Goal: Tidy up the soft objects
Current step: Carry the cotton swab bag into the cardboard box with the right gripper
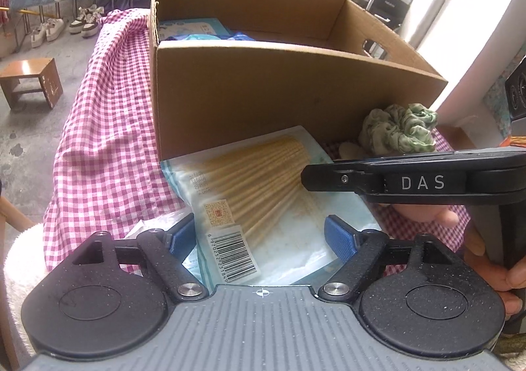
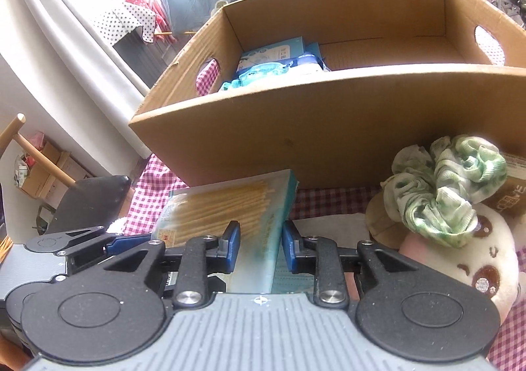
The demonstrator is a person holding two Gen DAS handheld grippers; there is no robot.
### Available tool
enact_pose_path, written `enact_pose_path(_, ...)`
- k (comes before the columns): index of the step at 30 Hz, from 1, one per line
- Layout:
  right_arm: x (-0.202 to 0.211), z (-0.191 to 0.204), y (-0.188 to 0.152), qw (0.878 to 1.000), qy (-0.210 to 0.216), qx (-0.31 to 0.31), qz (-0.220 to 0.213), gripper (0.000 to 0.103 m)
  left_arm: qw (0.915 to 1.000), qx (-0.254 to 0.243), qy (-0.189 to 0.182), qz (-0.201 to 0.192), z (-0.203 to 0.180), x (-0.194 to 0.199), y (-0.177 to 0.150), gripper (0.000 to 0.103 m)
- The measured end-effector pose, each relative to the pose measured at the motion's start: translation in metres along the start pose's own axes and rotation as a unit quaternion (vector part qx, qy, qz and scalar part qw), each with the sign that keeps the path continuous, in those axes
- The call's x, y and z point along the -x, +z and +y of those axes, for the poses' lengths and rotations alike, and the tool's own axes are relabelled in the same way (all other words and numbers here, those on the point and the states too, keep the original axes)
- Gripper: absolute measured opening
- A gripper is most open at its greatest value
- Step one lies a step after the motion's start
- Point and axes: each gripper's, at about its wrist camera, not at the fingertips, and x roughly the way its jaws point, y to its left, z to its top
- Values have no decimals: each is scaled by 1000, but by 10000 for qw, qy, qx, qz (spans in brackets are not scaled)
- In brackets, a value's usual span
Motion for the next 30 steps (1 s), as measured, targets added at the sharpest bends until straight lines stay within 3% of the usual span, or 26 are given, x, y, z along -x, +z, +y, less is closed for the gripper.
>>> enact_pose_path(13,63,18,10,9934,774,332,-778,25,9943,-205,478,-936,-23,69,4,82)
enact_pose_path(20,86,9,49,9892,1024,310,-1003,25,9880,-430,509,-1396,-39,88,30,82)
enact_pose_path(26,85,-26,105,9880,1392,-94,-659,25,9889,-671,351,-1275,-48,78,88,82)
enact_pose_path(30,74,-51,141,9895,1320,-217,-554,25,9928,-702,151,-963,-46,55,131,82)
